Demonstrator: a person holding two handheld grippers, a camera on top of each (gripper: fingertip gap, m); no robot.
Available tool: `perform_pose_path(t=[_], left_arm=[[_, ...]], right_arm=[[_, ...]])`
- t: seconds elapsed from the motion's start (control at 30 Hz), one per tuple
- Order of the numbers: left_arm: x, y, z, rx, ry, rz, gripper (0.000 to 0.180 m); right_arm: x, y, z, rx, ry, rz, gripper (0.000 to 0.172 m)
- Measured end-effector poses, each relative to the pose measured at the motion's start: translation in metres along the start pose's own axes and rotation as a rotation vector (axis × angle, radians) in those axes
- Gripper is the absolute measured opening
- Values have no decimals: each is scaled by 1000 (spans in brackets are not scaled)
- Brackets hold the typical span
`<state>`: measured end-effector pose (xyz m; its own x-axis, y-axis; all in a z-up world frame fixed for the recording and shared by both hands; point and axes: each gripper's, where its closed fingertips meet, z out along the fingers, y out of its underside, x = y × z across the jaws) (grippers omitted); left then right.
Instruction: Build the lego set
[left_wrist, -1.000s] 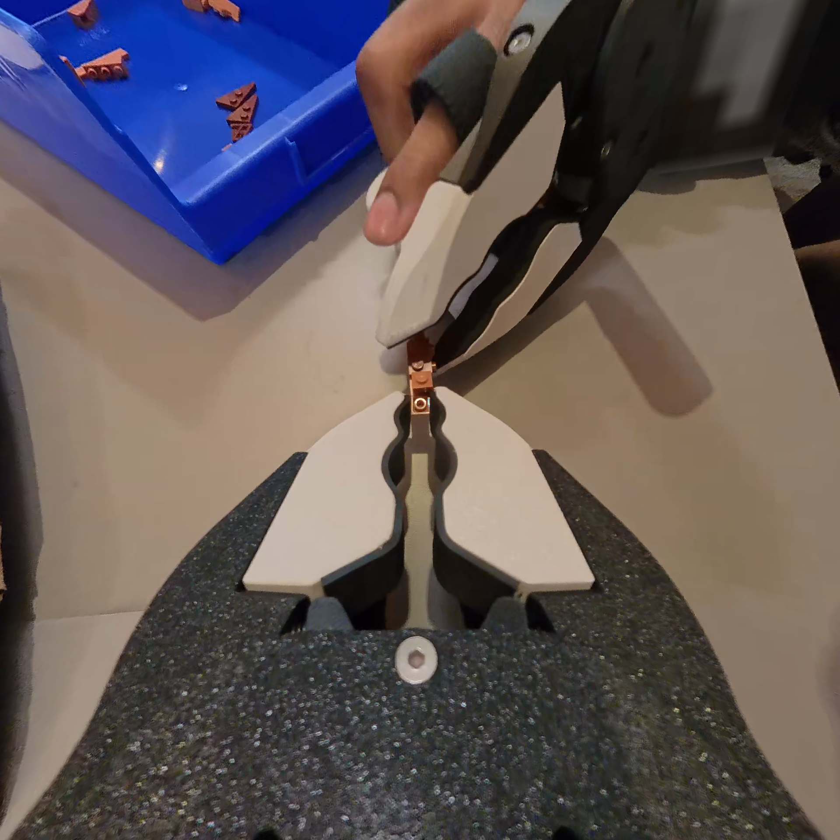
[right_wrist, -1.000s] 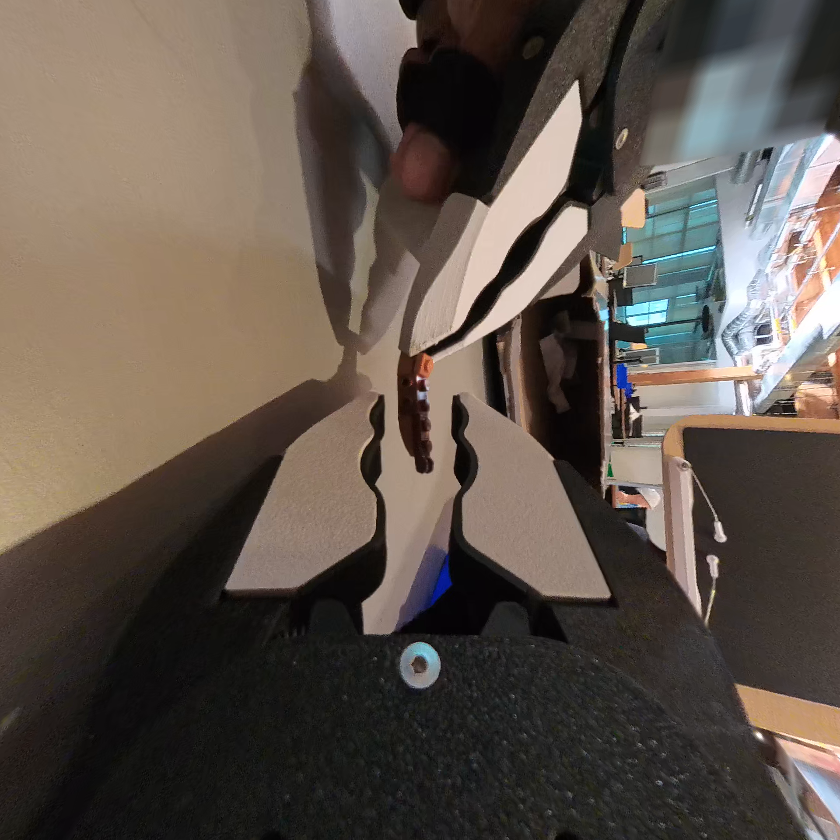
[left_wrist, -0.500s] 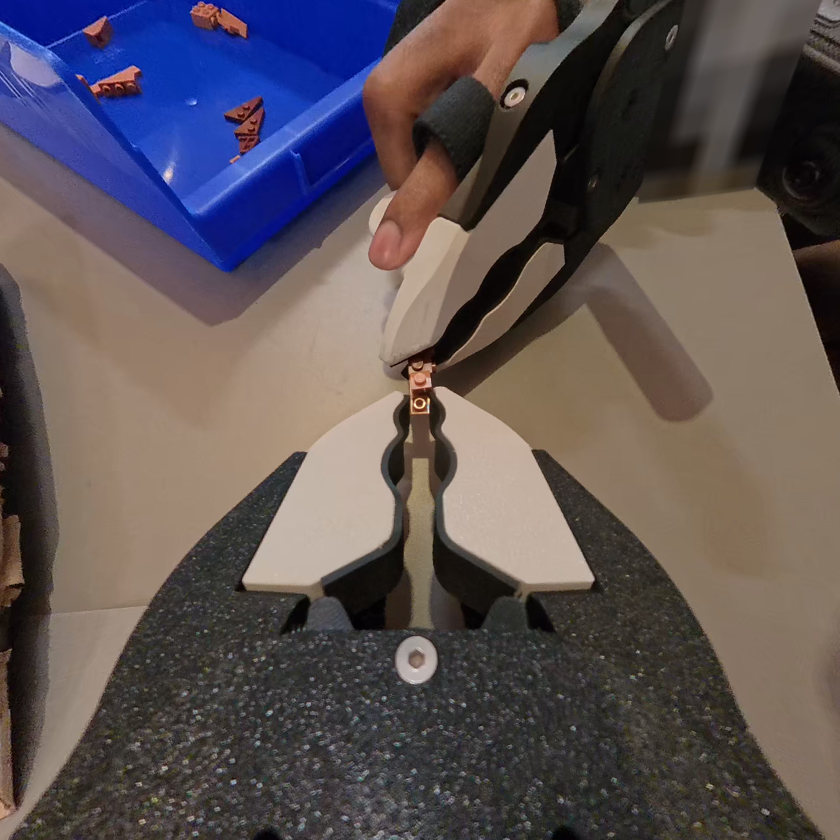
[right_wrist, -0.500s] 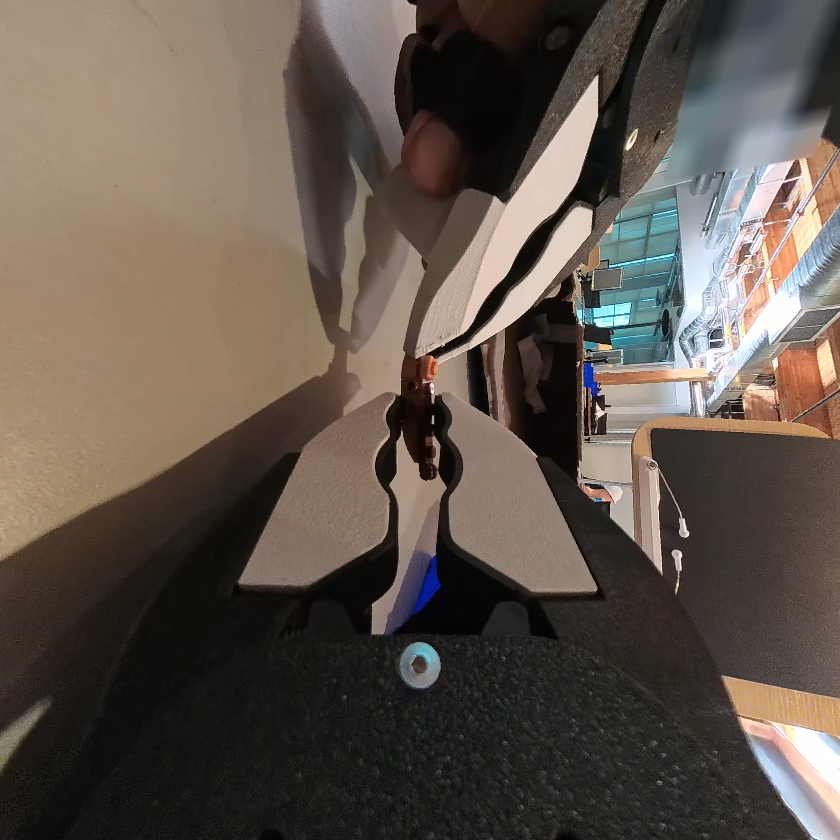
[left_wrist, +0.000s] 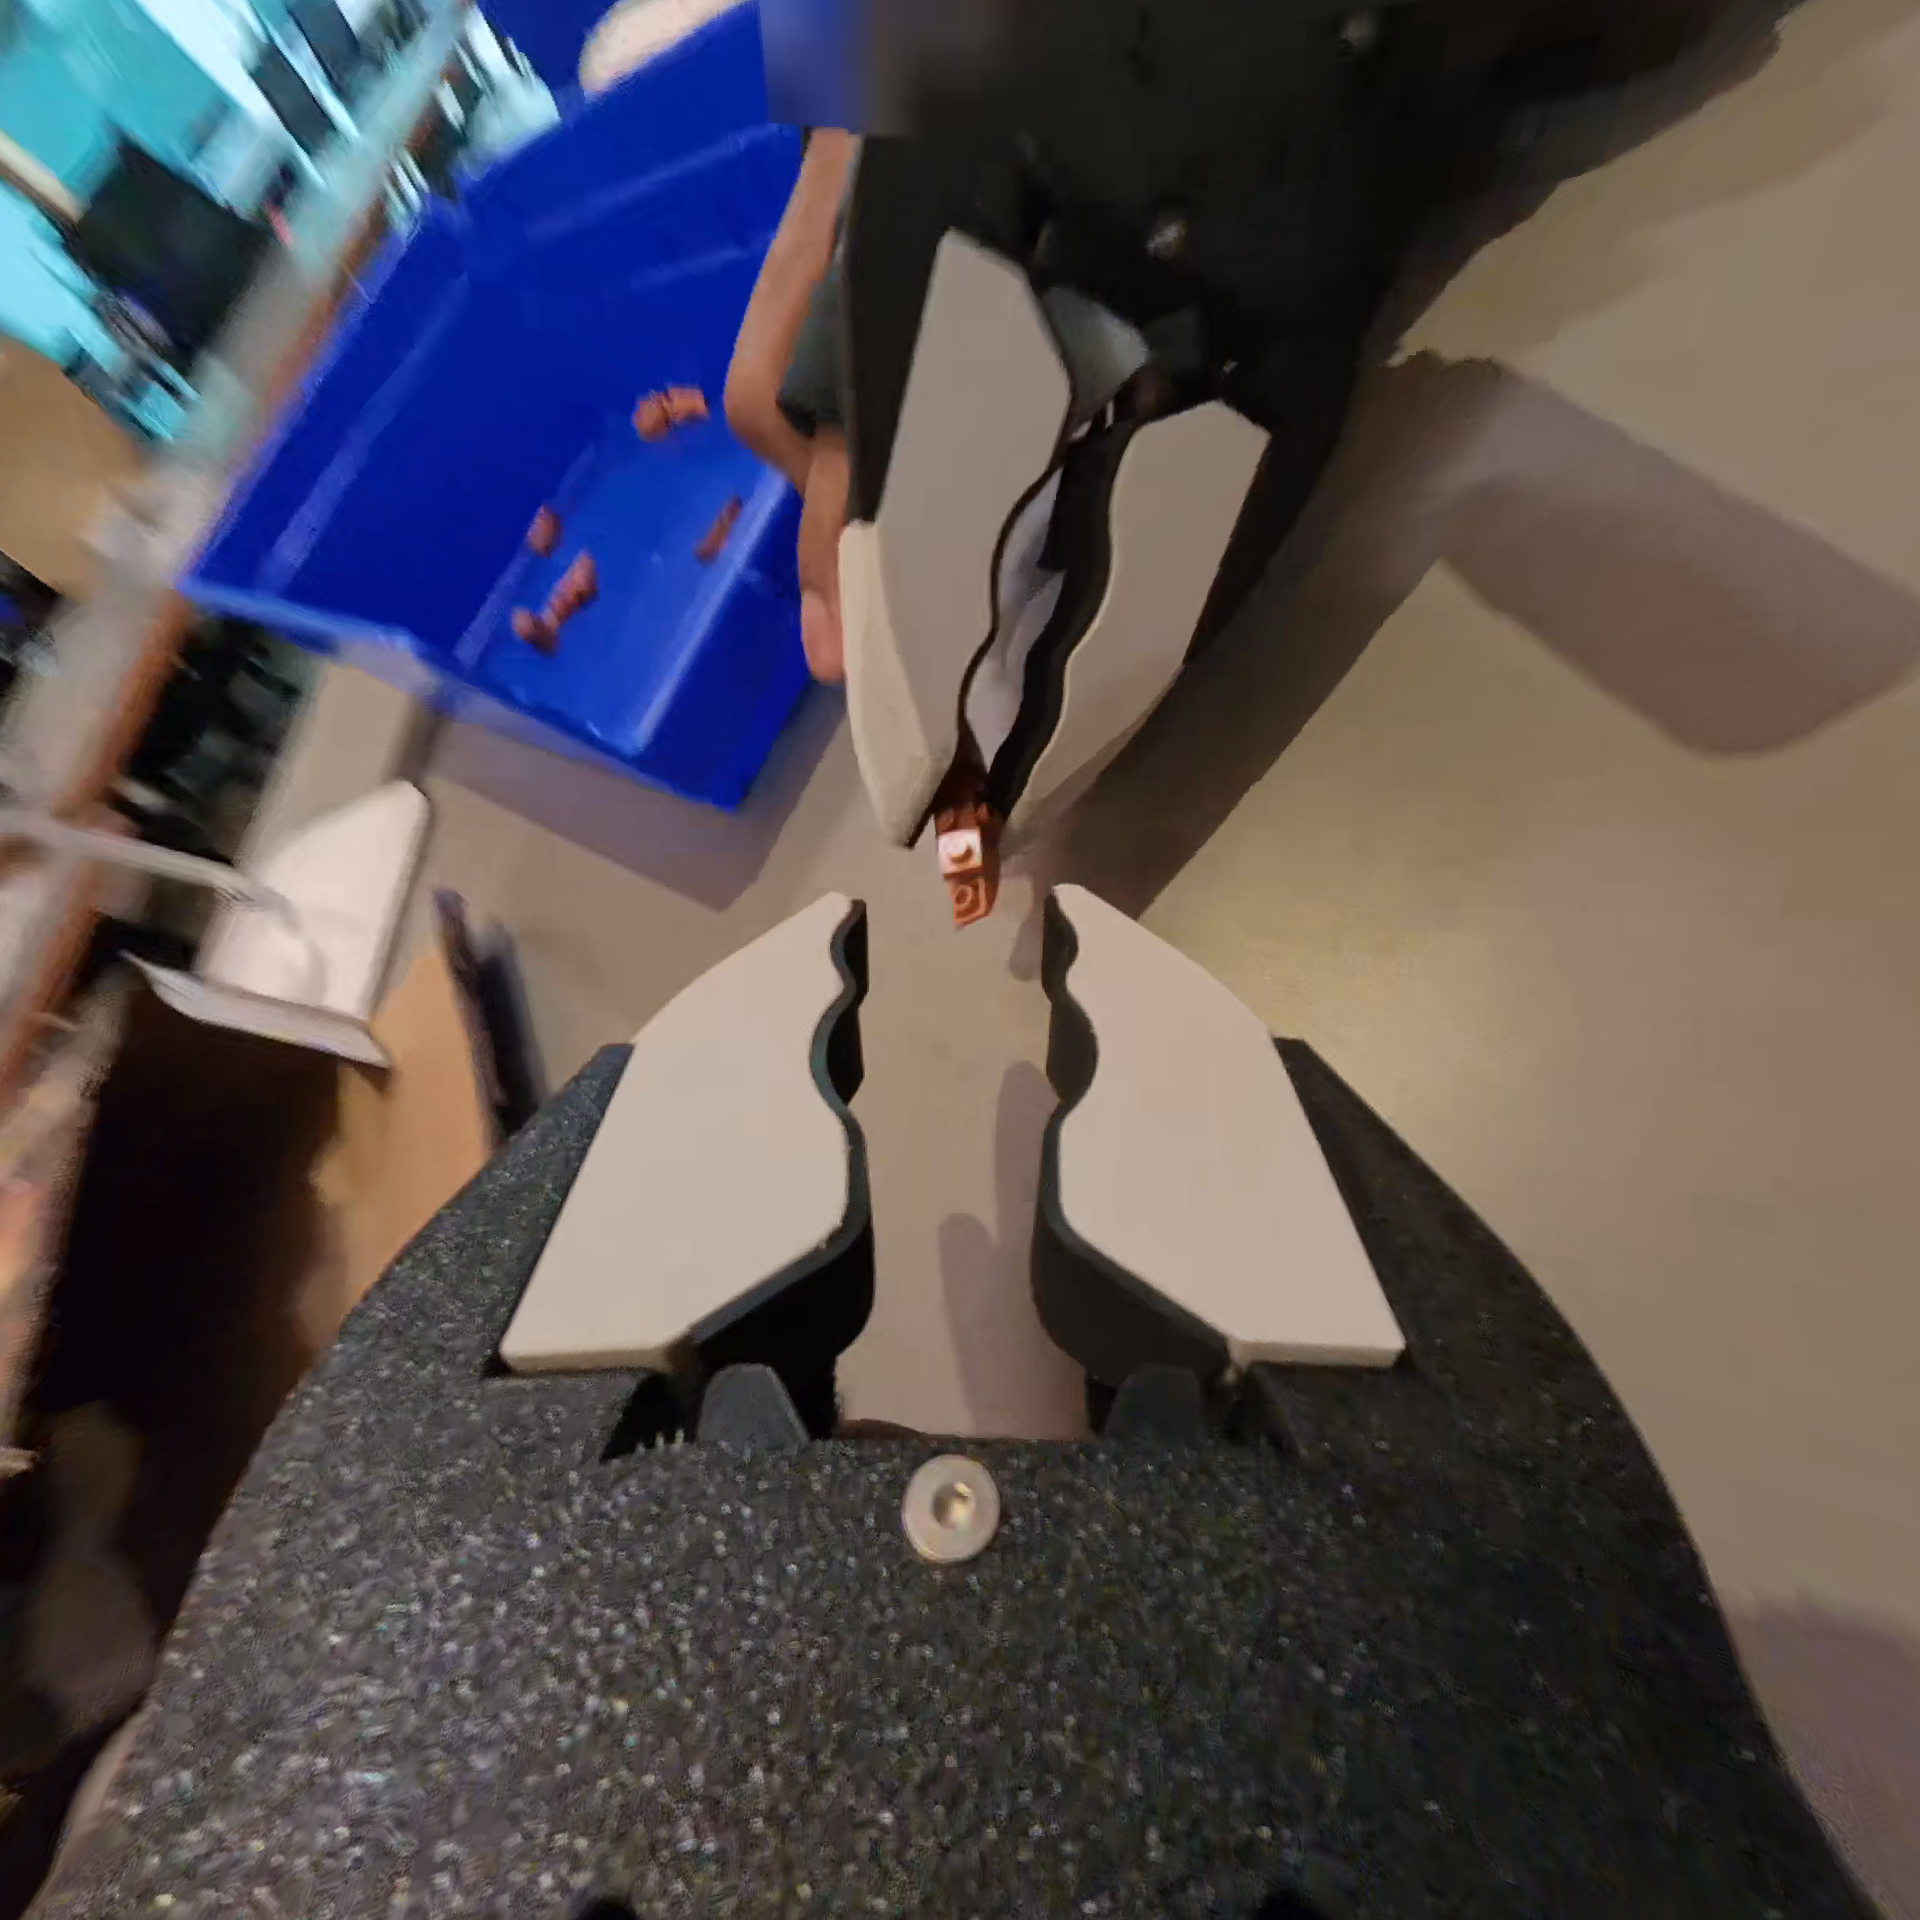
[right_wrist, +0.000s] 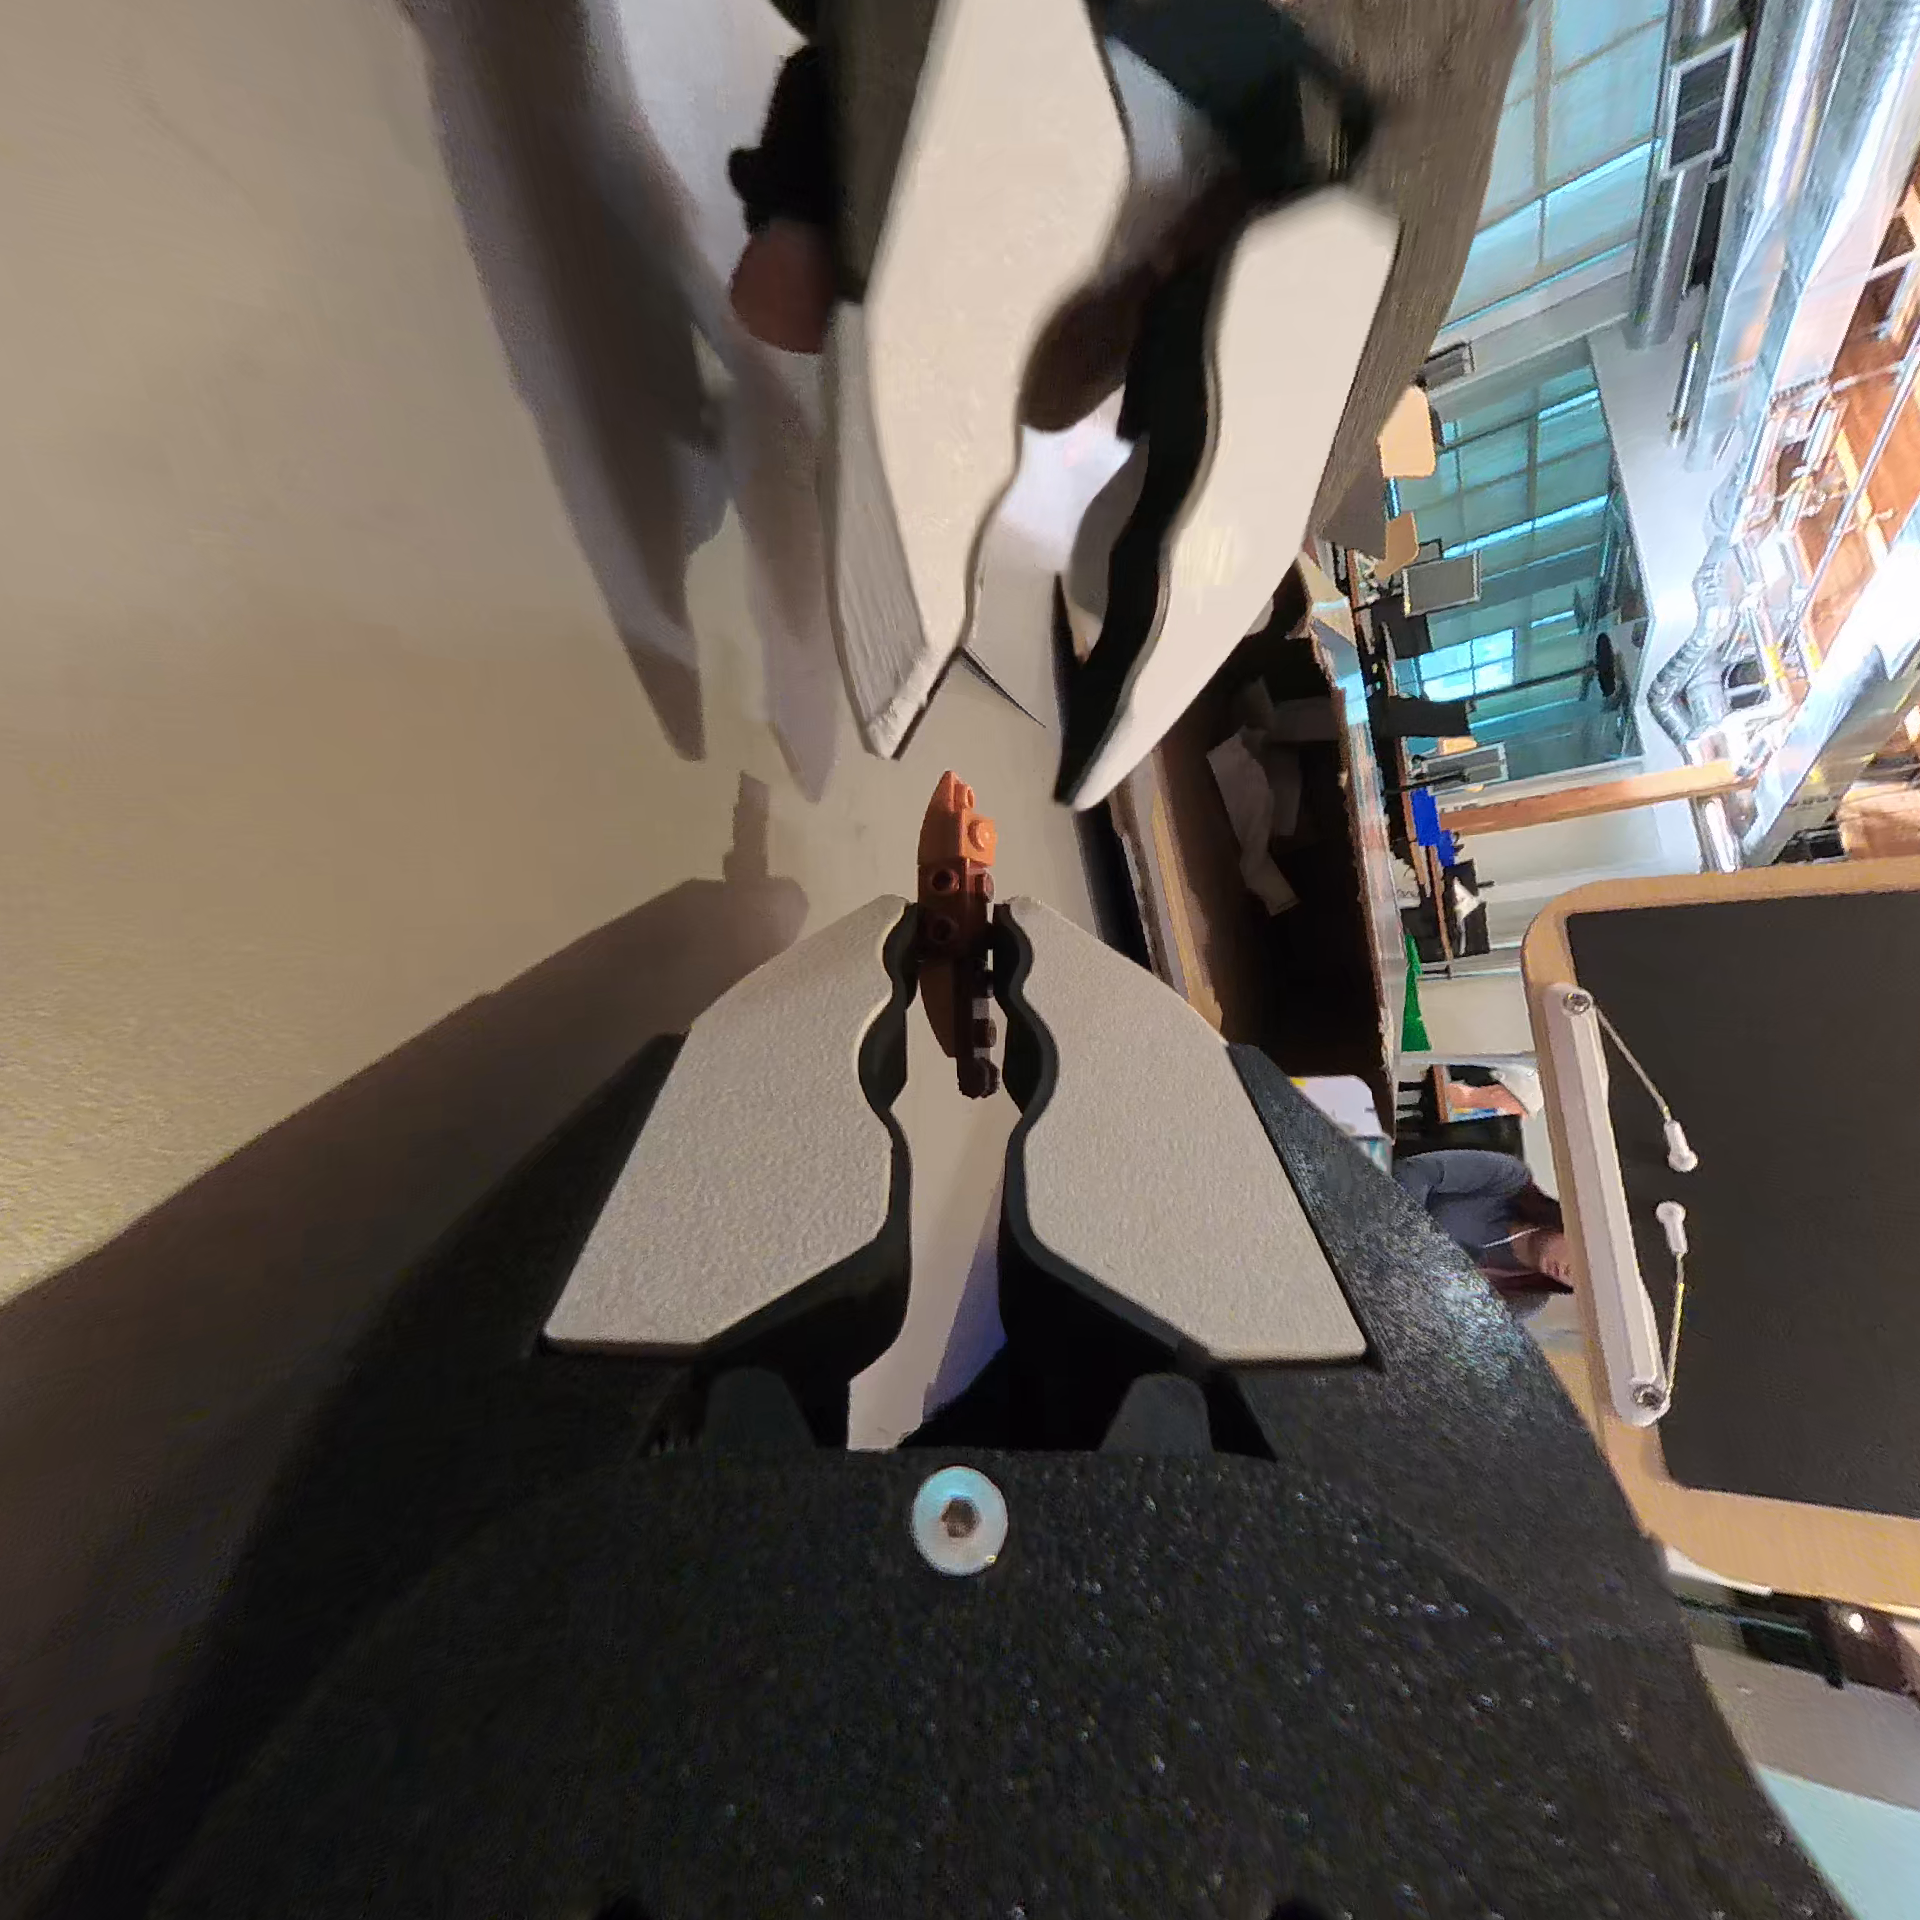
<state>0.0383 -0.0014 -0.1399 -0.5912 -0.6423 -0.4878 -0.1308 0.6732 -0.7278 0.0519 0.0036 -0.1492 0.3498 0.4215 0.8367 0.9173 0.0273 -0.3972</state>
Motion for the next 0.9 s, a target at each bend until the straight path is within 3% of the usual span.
perform_pose_path(t=[0.13,0.3,0.67,0.9], left_arm=[[-1,-15,-4,78,-137,263,28],[-7,-19,-2,60,-256,441,20],[-4,-13,9,-15,-289,622,23],[-14,-18,7,-16,-371,661,13]], right_arm=[[2,3,0,-13,-2,27,13],[5,1,-1,-8,4,44,13],[10,-7,-5,15,20,68,13],[15,-10,-8,23,39,75,13]])
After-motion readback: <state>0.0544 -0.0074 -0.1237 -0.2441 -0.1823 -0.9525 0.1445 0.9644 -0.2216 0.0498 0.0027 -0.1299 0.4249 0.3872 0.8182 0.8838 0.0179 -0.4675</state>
